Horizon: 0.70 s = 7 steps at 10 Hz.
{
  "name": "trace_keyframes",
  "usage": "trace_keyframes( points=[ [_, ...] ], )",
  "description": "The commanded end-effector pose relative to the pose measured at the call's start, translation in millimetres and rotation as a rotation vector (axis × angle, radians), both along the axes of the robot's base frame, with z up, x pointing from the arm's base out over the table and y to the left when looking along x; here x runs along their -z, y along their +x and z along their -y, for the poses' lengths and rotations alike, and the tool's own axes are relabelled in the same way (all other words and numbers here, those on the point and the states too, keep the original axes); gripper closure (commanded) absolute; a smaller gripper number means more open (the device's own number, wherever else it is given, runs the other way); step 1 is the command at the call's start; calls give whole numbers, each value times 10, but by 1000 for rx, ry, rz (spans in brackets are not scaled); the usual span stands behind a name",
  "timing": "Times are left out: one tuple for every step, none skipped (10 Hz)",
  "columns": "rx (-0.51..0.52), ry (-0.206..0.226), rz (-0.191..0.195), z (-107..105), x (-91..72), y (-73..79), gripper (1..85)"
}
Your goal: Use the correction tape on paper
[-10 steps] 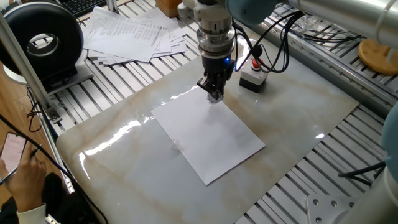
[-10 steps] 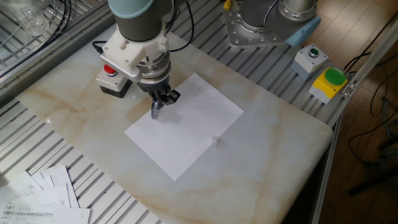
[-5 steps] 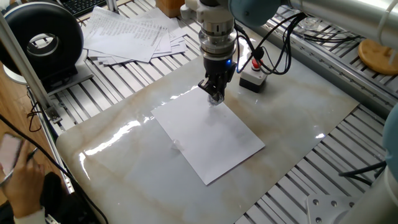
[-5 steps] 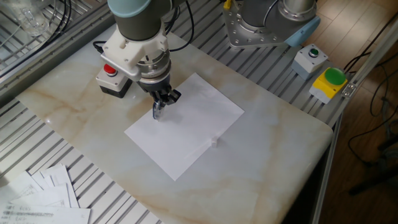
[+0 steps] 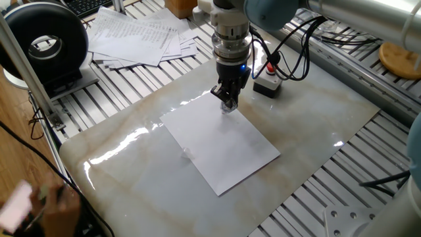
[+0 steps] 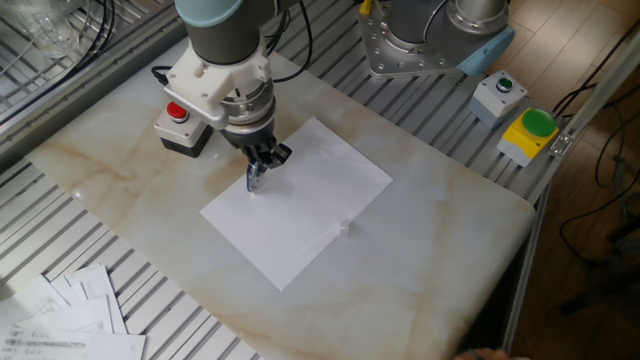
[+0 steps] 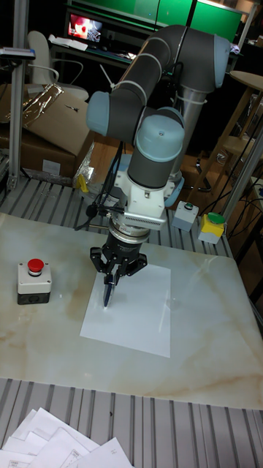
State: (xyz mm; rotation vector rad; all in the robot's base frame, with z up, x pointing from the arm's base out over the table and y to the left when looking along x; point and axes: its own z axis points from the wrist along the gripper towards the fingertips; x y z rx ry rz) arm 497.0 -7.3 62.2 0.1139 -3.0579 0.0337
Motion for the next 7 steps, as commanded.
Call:
trace_keyframes(
  points=[
    [3,15,3,-15,7,-10,847],
    [0,15,3,-6,16,-20,847],
    [-3,16,3,-2,22,-26,847],
    [-3,19,3,-6,24,-29,847],
    [0,21,1,-14,23,-35,847],
    [0,20,-2,-10,19,-46,847],
    [2,21,-6,-14,15,-60,847]
  ],
)
